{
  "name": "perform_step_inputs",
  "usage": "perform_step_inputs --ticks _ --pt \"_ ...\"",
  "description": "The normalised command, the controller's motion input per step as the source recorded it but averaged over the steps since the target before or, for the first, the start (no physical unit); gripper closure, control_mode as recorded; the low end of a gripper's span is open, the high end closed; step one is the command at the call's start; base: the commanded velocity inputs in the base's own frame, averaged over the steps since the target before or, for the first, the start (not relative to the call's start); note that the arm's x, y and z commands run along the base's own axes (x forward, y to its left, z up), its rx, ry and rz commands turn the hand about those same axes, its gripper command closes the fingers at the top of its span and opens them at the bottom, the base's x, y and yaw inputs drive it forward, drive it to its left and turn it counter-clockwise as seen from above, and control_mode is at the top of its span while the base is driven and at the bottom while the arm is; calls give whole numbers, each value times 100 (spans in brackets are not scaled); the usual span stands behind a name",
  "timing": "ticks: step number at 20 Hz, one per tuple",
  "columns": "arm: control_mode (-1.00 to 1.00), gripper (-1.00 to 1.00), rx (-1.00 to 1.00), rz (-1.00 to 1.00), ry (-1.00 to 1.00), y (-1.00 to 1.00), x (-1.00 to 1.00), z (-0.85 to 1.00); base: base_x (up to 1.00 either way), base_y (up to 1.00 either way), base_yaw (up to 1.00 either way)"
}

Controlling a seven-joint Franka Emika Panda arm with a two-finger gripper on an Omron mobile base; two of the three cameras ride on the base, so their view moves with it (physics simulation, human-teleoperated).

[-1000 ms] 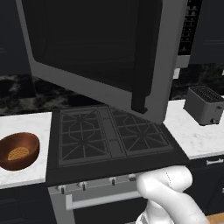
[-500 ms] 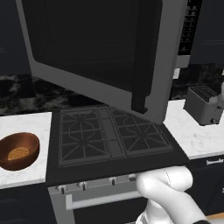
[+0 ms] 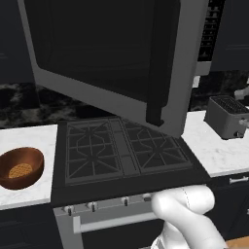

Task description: Open the microwave, place the bowl with waffle inside the microwave, then close the microwave door and turn it on.

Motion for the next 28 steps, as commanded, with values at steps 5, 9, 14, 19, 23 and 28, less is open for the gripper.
perform_step_inputs --ticks 5,9,14,19,23,28 --pt "-100 -100 5 -2 4 -10 91 -5 0 0 0" --pt "-100 -100 3 7 3 7 69 -21 0 0 0" --pt "-100 -100 14 33 3 12 53 -15 0 0 0" --pt "-100 -100 16 42 10 23 53 -14 0 0 0" --pt "-100 -100 8 38 14 56 25 -9 0 0 0" --pt "-100 -100 6 32 6 65 -6 -3 0 0 0"
